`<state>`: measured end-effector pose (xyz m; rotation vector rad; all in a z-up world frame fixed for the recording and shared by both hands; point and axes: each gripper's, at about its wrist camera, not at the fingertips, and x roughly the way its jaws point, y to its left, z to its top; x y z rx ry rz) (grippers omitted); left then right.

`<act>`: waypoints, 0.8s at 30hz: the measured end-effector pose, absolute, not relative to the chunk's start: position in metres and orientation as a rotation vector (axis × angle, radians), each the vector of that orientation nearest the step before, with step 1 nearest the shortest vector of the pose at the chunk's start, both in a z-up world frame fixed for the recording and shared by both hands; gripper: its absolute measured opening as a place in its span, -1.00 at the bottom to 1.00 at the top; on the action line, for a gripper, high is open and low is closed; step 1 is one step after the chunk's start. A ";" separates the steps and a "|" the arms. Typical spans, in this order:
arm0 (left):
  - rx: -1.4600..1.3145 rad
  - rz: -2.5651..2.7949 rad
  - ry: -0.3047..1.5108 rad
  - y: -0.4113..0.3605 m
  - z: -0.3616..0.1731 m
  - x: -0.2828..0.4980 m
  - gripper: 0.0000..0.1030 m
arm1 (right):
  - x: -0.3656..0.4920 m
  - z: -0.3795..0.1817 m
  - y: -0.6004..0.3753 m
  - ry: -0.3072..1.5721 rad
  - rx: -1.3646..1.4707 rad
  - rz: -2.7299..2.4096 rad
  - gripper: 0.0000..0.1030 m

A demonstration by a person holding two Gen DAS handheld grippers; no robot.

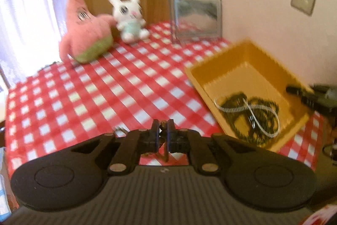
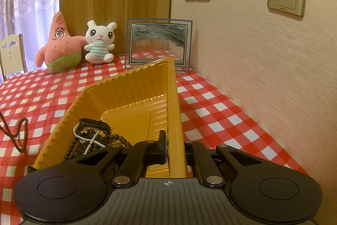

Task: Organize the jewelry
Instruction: 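Lift the wooden bead strand high above the table with the left tool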

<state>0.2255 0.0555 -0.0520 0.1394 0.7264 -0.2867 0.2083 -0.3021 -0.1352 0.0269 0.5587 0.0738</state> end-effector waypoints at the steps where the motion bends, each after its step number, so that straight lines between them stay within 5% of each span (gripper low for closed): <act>1: 0.137 -0.277 0.709 0.057 -0.045 0.224 -0.89 | 0.208 -0.135 -0.301 0.558 0.027 0.074 -0.91; 24: 0.080 -0.276 0.511 0.069 0.047 0.208 -0.89 | 0.219 -0.124 -0.291 0.524 0.015 0.098 -0.90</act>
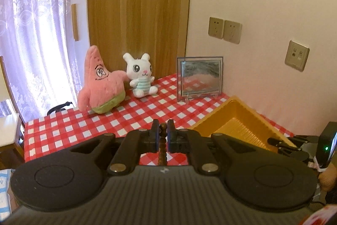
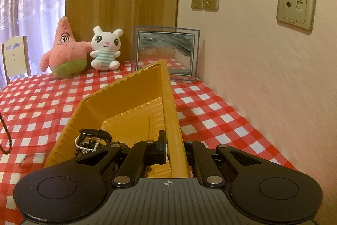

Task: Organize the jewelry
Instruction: 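Lift the wooden bead strand high above the table with the left tool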

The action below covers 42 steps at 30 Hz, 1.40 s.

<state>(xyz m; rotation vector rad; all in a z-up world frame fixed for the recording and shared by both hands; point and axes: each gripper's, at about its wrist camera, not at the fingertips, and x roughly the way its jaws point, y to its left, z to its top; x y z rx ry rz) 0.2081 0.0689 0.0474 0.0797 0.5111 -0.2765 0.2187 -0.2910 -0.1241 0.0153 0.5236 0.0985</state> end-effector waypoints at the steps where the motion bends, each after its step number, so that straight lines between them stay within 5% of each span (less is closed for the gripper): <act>1: 0.084 -0.279 0.506 0.068 0.050 0.207 -0.89 | 0.219 -0.124 -0.290 0.524 0.015 0.098 -0.90; 42: 0.052 -0.644 0.465 -0.050 0.060 0.246 -0.89 | 0.218 -0.125 -0.267 0.539 0.007 0.142 -0.90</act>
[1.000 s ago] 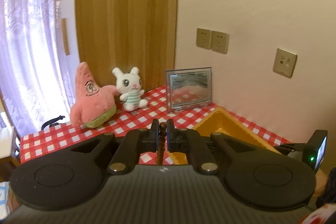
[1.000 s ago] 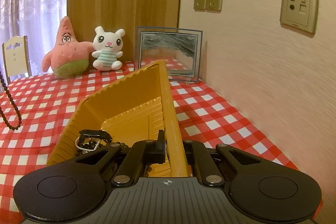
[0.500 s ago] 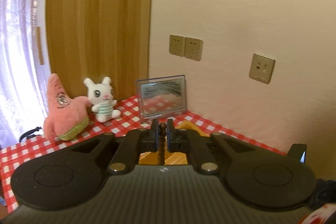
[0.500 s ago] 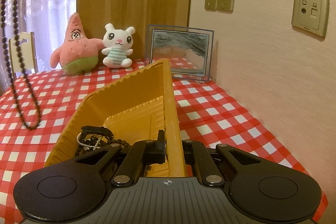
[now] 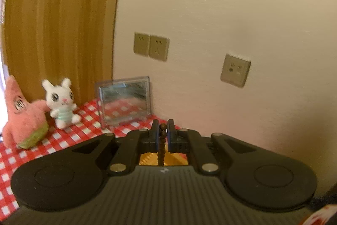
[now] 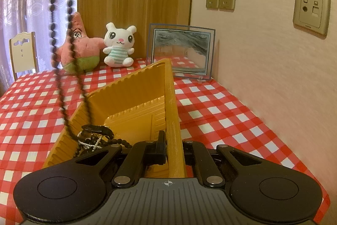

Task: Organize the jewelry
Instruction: 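Lift the wooden bead strand high above the table with the left tool, then lower the wooden bead strand into the tray and open the left tool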

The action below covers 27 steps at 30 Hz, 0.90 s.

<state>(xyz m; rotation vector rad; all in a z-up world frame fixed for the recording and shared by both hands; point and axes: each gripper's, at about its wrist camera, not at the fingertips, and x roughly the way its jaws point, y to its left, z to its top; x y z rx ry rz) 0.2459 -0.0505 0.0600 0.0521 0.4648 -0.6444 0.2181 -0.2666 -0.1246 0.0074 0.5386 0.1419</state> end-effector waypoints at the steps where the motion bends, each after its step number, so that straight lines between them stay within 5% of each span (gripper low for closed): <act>1: 0.048 -0.649 0.485 -0.054 0.053 0.250 -0.89 | 0.218 -0.125 -0.267 0.539 0.009 0.142 -0.90; 11: 0.042 -0.654 0.723 -0.071 -0.028 0.274 -0.89 | 0.217 -0.127 -0.268 0.548 0.018 0.139 -0.90; 21: 0.059 -0.707 0.754 -0.085 -0.039 0.282 -0.87 | 0.218 -0.127 -0.268 0.549 0.020 0.141 -0.90; 27: 0.049 -0.661 0.786 -0.080 -0.047 0.285 -0.54 | 0.219 -0.127 -0.268 0.550 0.021 0.141 -0.90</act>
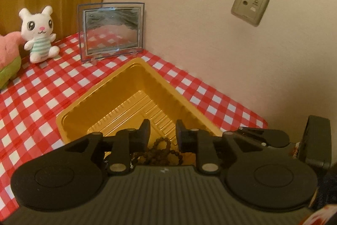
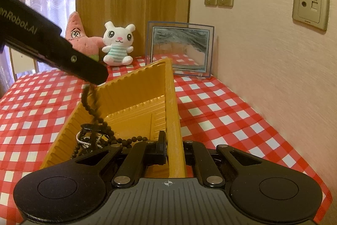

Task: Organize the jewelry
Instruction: 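Lower the wooden bead strand into the tray and open the left tool, then release the tray rim with the right tool while the left tool withdraws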

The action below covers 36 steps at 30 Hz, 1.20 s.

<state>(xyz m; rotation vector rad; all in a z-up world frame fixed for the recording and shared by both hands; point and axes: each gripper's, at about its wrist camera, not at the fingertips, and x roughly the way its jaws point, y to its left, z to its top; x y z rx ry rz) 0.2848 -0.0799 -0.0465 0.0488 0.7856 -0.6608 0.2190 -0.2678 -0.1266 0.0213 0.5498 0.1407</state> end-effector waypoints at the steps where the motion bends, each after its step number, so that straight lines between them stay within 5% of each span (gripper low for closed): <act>1: 0.045 -0.657 0.788 -0.078 -0.047 0.285 -0.51 | 0.219 -0.127 -0.268 0.550 0.022 0.140 -0.90; 23: 0.020 -0.419 0.793 -0.002 -0.047 0.271 -0.50 | 0.219 -0.128 -0.267 0.548 0.028 0.146 -0.90; 36: -0.037 -0.219 0.828 0.071 -0.056 0.260 -0.51 | 0.253 -0.148 -0.280 0.654 0.305 0.141 -0.89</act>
